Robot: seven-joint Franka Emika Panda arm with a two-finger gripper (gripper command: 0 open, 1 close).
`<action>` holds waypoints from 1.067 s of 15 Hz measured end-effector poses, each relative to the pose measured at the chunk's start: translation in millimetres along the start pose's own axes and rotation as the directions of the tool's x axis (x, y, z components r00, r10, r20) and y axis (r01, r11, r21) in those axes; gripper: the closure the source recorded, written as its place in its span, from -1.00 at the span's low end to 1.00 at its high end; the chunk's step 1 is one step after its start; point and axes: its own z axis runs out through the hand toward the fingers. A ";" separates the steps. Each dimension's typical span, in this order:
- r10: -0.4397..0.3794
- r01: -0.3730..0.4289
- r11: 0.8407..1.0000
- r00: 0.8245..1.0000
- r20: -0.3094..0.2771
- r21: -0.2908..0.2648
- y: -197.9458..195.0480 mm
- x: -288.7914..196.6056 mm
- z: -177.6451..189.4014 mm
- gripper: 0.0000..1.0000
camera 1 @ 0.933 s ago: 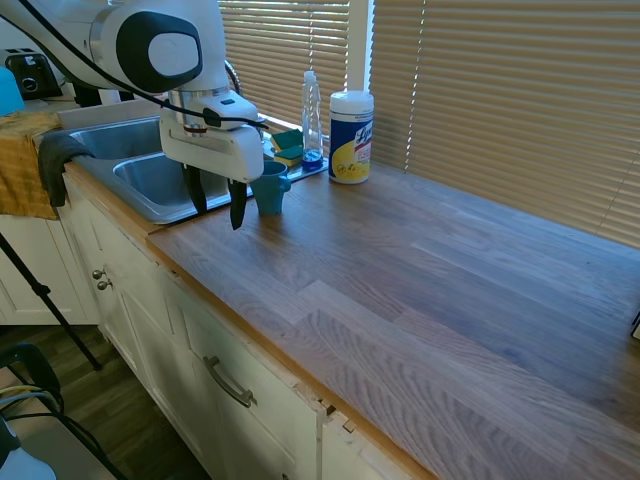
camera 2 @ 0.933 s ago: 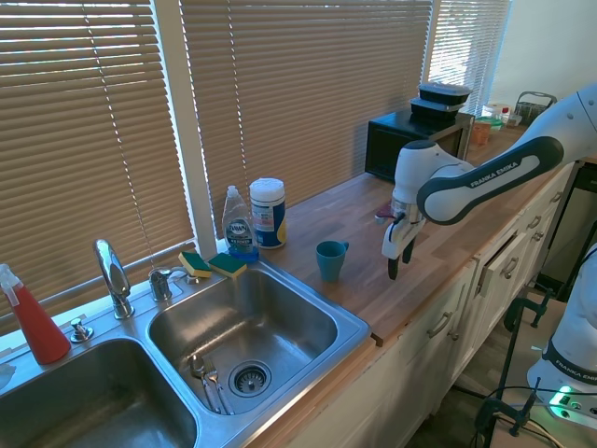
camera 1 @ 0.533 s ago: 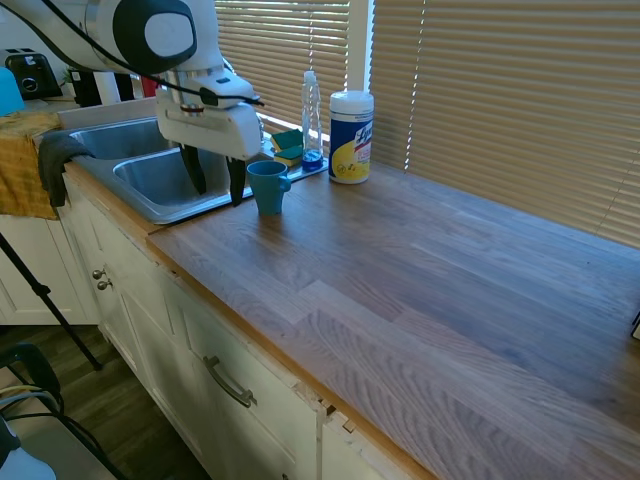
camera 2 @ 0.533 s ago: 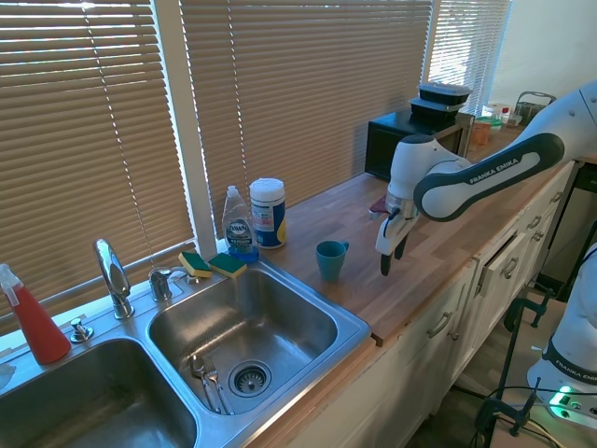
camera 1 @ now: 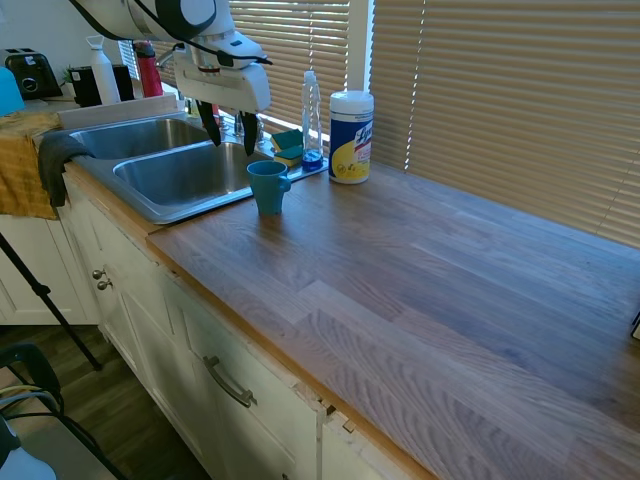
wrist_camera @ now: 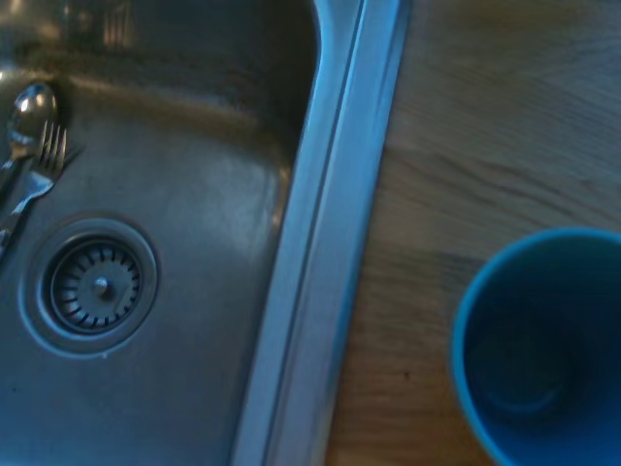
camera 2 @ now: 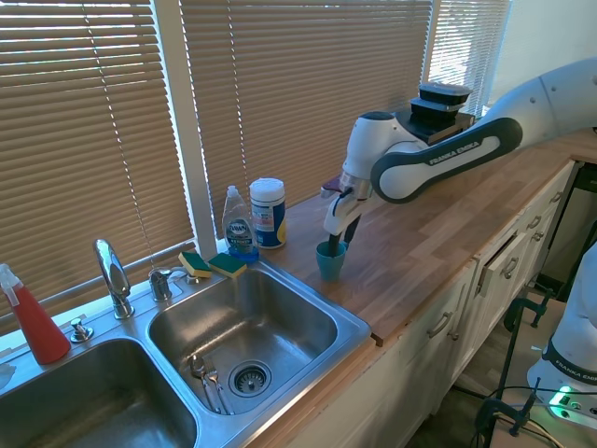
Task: Put the mug in the sink
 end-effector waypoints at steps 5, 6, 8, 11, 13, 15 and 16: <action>0.055 -0.056 0.996 0.998 -0.017 -0.063 -24.8 19.2 55.3 -1.00; 0.063 -0.064 0.995 0.998 -0.016 -0.074 -27.3 21.4 64.9 -1.00; 0.075 -0.076 0.993 0.997 -0.012 -0.088 -31.5 24.5 78.6 1.00; 0.086 -0.087 0.991 0.996 -0.008 -0.103 -31.0 29.3 91.0 1.00; 0.091 -0.091 0.990 0.996 -0.006 -0.112 -29.4 30.4 96.2 1.00; 0.093 -0.092 0.989 0.996 -0.004 -0.115 -29.2 29.9 98.6 1.00; 0.095 -0.094 0.989 0.996 -0.003 -0.115 -29.5 29.3 98.9 1.00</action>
